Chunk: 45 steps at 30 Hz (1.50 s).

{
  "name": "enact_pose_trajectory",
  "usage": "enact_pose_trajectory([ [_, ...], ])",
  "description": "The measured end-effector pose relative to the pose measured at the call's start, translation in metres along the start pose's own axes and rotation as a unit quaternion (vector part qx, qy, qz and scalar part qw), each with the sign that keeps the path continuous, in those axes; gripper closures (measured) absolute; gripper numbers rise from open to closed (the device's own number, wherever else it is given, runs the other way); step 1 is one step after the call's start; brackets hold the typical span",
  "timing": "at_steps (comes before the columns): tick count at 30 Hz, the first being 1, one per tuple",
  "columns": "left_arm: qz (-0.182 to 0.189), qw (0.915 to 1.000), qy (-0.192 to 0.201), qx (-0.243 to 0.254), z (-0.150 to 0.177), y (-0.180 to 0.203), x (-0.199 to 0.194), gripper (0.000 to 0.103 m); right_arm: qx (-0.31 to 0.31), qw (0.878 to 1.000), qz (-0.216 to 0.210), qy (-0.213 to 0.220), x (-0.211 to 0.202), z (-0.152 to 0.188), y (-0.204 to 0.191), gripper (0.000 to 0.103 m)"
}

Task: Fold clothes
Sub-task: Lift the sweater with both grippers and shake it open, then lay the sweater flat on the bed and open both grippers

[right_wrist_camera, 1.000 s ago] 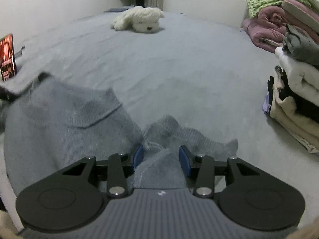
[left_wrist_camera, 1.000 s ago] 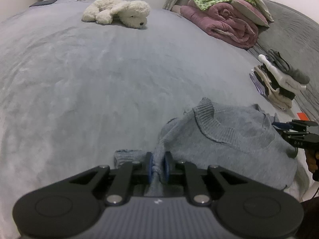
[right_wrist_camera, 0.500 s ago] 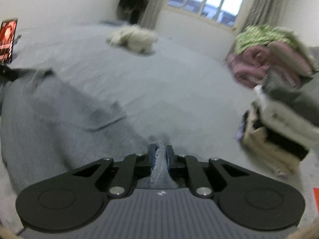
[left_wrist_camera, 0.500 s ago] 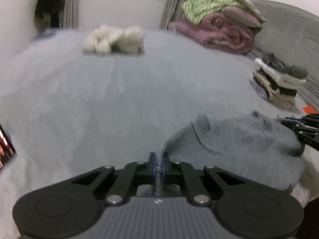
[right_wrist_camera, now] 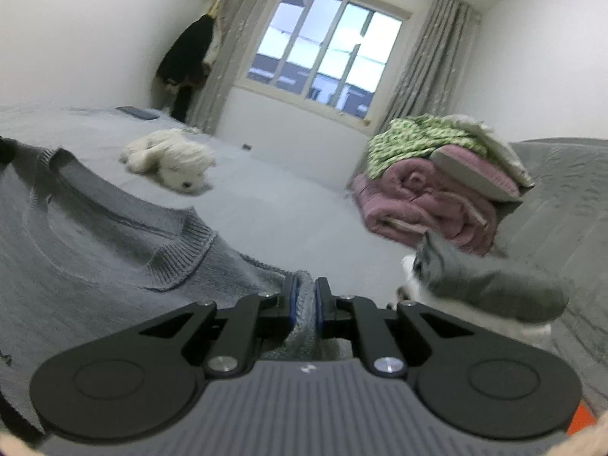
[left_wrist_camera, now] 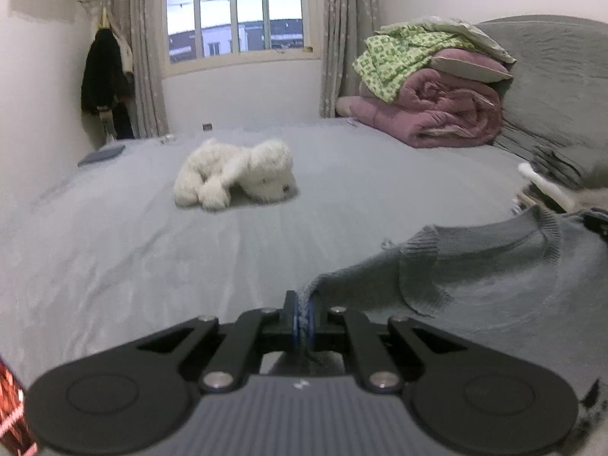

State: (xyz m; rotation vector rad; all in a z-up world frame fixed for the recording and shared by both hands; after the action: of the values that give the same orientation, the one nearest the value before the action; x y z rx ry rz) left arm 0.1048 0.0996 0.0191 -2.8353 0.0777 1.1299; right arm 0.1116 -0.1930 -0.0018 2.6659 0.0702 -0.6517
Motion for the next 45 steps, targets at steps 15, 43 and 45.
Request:
enact_pose_trajectory([
  [15,-0.069,0.9973,0.015,-0.019,-0.097,-0.029,0.101,0.098,0.025,0.998,0.049,0.017,0.112,-0.054,0.004,0.095],
  [43,-0.093,0.9937,-0.051,-0.037,-0.103,-0.036,0.282,0.086,-0.016,0.984,0.031,-0.175,0.294,-0.038,-0.034,0.09],
  [45,-0.106,0.9924,-0.052,-0.034,-0.104,-0.036,0.28,0.072,-0.022,0.984,0.041,-0.17,0.29,-0.04,-0.034,0.086],
])
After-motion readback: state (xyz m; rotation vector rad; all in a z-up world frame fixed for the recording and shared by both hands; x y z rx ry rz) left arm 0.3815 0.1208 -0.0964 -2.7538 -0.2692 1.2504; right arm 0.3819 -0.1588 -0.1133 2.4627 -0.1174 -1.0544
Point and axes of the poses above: each gripper's, at about its wrist camera, not at the fingertips, and x roughly the way its jaws point, y to its right, z to its underside, the point moved 8 cm from there along x, roughly the way its jaws point, and after that the axes turned 14 degrees about -y, right-handed, at the moved point
